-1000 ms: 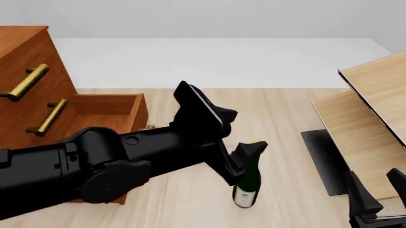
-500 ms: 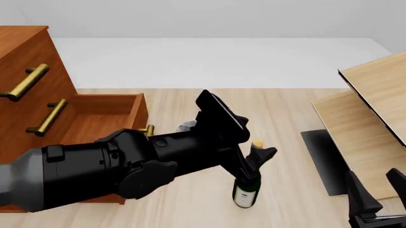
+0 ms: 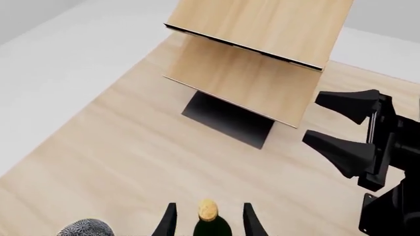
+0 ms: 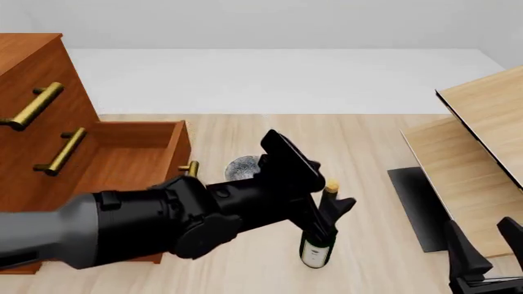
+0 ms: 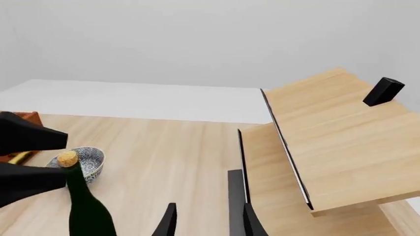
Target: Put the wine bottle in the bottom drawer of the cabinet.
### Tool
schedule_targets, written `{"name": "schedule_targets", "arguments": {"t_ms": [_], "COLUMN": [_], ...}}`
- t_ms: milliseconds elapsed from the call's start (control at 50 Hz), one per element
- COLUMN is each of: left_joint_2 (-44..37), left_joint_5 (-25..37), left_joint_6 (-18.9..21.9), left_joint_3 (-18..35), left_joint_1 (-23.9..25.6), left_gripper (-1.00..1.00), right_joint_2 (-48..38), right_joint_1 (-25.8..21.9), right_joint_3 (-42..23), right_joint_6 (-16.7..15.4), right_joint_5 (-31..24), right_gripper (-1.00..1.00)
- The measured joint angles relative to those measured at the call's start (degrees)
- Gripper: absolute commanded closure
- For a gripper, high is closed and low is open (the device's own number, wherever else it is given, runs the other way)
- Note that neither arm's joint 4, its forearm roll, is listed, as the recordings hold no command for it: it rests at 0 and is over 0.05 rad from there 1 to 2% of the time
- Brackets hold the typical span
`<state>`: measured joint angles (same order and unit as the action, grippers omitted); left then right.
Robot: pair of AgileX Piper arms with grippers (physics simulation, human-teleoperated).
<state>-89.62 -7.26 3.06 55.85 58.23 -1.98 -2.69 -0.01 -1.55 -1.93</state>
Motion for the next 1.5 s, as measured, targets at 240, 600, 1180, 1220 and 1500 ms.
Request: {"name": "schedule_targets", "arguments": {"t_ms": [240, 600, 1180, 1220, 1500], "left_joint_2": [-2.04, -4.50, -1.00, -0.18, 7.75], "left_joint_5": [-2.93, -6.12, -5.25, -4.84, -0.20], "left_joint_6": [-0.84, -1.61, -1.98, -1.81, -0.63], "left_joint_3": [-1.75, -3.41, -4.55, -4.54, -3.68], "left_joint_1": [-0.13, -0.66, -0.10, -0.14, -0.43], "left_gripper": [-1.00, -1.00, 1.00, 1.00, 1.00], "right_joint_2": [-0.02, -0.15, -0.45, -0.43, -0.46], "right_joint_1": [-0.11, -0.14, -0.31, -0.31, -0.26], "right_joint_3": [-0.01, -0.03, -0.03, -0.03, -0.04], "right_joint_6": [0.03, -0.13, -0.32, -0.33, -0.39], "right_joint_5": [-0.07, -0.08, -0.05, -0.08, -0.10], "right_gripper": [-1.00, -1.00, -1.00, -1.00, -1.00]}}
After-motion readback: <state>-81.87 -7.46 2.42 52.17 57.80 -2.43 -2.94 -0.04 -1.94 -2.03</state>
